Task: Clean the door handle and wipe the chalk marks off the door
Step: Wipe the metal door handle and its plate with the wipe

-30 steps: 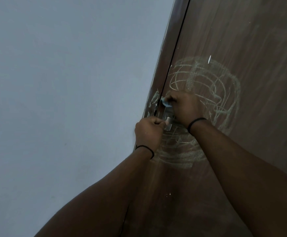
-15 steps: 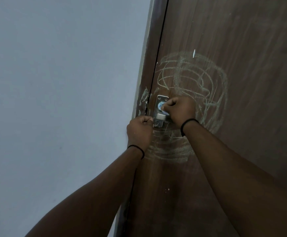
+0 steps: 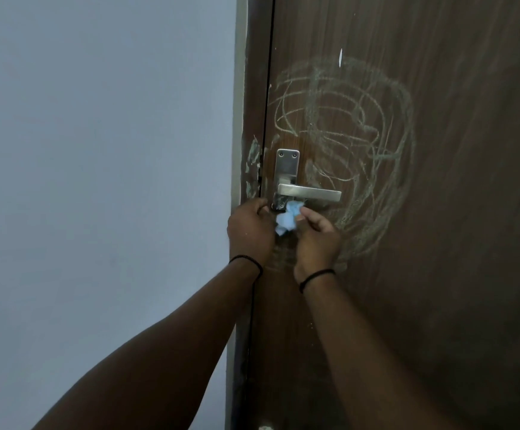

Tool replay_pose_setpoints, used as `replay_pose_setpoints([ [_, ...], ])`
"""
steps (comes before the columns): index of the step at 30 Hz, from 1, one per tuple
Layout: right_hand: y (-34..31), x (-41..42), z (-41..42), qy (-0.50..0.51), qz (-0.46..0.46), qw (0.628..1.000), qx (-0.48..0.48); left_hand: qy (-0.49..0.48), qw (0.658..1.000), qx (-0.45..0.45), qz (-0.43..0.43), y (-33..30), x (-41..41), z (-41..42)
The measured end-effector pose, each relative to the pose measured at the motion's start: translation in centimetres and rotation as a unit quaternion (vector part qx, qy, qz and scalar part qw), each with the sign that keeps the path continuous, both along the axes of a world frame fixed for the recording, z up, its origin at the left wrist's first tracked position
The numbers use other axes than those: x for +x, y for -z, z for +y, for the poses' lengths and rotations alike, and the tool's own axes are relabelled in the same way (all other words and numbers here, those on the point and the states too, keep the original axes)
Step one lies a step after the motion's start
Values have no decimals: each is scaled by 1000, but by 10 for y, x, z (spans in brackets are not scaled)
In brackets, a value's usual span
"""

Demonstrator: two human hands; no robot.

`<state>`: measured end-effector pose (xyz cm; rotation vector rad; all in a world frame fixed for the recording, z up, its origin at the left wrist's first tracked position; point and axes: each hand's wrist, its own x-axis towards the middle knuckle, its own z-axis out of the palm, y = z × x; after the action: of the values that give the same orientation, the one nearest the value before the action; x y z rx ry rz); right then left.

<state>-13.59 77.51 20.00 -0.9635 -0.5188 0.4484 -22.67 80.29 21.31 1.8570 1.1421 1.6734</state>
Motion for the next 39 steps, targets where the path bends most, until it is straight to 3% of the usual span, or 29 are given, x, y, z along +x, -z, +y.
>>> replay_pose_setpoints([
  [7,-8,-10,27,156,-206,965,-54,4,1000,-10,-22,27,4,8],
  [14,14,3,26,146,-340,928,-41,53,997,-4,-64,34,10,8],
  [21,-2,1,41,153,-210,966,-17,10,993,31,-112,4,15,7],
  [28,19,7,29,141,-325,935,-17,16,999,28,-41,21,13,7],
  [33,-3,3,39,164,-209,964,-6,7,994,52,-98,-1,15,8],
  [39,18,-1,34,97,-232,968,-6,-11,997,38,-65,4,20,18],
])
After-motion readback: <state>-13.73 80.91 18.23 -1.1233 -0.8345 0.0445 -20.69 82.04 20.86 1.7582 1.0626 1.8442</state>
